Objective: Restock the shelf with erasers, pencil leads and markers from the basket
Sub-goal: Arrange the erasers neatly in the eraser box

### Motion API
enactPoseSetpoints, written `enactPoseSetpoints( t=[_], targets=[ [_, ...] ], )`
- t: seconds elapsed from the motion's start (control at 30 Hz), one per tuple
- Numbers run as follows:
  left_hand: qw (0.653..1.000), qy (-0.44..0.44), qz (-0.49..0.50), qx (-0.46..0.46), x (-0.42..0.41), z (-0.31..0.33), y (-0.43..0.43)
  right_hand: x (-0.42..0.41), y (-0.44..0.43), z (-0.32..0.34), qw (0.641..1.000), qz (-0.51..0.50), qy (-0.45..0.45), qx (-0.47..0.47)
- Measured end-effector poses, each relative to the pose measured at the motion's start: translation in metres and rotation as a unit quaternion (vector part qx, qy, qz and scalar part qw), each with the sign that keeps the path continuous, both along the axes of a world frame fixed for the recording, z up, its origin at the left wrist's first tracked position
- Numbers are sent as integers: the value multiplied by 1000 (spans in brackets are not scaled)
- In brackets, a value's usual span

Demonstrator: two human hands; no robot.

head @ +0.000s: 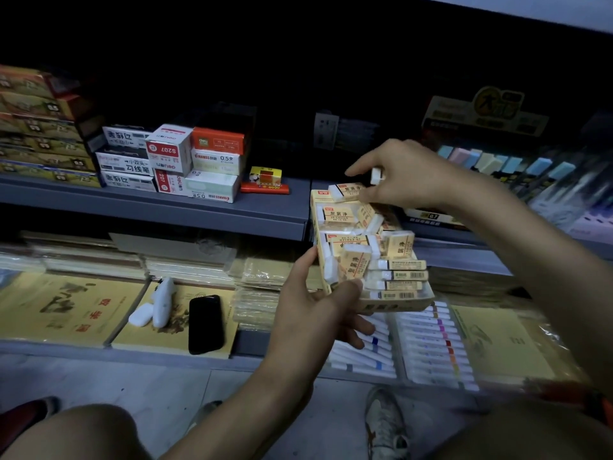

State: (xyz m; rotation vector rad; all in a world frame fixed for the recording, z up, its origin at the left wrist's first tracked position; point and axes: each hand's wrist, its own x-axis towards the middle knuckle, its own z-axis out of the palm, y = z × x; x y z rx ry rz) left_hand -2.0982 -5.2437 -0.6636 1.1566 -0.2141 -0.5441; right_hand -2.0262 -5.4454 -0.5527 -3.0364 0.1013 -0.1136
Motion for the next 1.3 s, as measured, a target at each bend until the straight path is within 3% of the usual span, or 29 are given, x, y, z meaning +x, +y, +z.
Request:
enactPoseSetpoints(
  t=[0.1, 0.33, 0.73, 0.9, 1.0, 1.1, 1.3],
  targets=[
    [1000, 7, 1, 0, 1, 1, 0, 11, -3, -6, 999, 13, 28, 30],
    [1000, 20, 6, 6, 2, 1, -2, -1, 7, -5, 998, 39, -53, 16],
    [1000, 18, 3, 10, 2, 3, -2, -13, 32, -11, 999, 22, -35, 9],
    [1000, 13, 1, 18, 3, 3, -1, -32, 22, 6, 984, -81, -130, 94],
    [1000, 3, 7, 29, 3, 1, -2, -39, 23, 2, 985, -165, -43, 36],
    [999, 0, 15, 33, 2, 0, -3, -35, 23, -5, 981, -188, 10, 46],
    [1000, 8, 10, 29, 2, -2, -3, -40, 10, -1, 963, -184, -79, 180]
  ],
)
